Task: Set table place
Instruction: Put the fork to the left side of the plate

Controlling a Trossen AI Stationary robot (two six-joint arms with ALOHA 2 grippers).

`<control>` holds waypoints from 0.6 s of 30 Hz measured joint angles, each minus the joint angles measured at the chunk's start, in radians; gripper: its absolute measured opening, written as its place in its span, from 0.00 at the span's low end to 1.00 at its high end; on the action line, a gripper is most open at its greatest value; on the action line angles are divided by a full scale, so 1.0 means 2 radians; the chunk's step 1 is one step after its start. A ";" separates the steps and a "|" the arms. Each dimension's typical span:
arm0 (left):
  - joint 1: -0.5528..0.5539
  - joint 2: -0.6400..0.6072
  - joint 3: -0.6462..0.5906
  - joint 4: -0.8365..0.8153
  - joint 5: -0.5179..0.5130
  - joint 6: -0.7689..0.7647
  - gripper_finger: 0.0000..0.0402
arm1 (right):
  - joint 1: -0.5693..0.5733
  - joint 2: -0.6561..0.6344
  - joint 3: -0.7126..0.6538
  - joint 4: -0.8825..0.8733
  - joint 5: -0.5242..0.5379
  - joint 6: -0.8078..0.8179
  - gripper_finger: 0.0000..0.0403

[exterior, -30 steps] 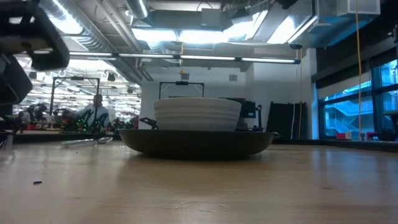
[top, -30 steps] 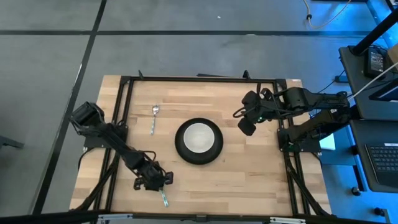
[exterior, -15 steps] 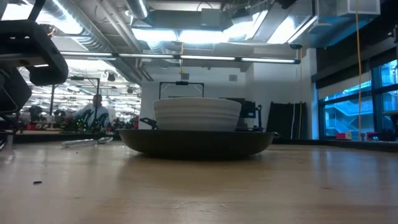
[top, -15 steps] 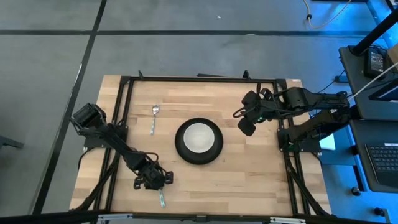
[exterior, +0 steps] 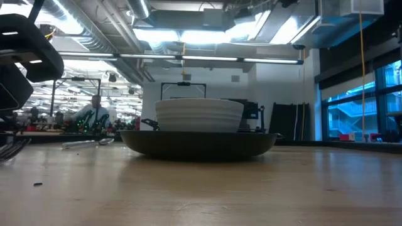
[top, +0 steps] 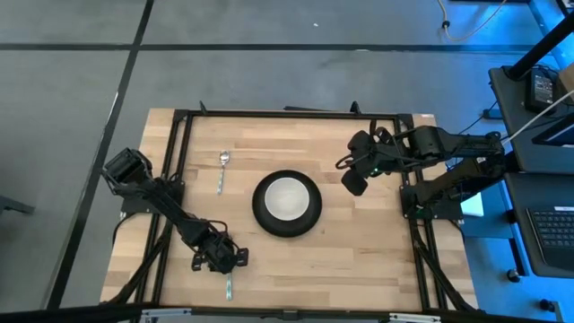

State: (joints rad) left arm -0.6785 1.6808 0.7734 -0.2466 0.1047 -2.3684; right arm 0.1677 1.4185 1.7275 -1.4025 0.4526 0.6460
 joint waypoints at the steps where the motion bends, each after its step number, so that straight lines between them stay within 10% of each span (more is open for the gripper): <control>1: 0.000 -0.001 0.000 0.000 -0.003 0.000 0.04 | 0.000 0.000 0.000 0.000 0.000 0.000 0.27; 18: 0.054 -0.043 -0.003 -0.085 -0.078 0.063 0.04 | 0.000 0.000 0.000 0.000 0.000 0.001 0.27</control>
State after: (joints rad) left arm -0.5711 1.5953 0.7673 -0.4172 -0.0509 -2.2427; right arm 0.1674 1.4185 1.7275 -1.4021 0.4529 0.6479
